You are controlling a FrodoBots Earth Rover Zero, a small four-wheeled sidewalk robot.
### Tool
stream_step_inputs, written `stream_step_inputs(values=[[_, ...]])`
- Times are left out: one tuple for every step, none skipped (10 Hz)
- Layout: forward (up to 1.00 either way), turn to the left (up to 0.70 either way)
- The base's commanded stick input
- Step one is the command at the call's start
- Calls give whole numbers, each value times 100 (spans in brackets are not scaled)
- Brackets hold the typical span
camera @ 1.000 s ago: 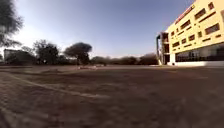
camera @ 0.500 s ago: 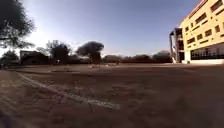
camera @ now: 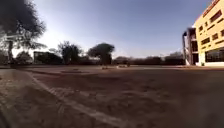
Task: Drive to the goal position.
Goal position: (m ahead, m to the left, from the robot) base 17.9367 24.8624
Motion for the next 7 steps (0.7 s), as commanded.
stream_step_inputs(values=[[100,27],[100,27],[100,27],[100,27],[100,27],[100,27],[100,27]])
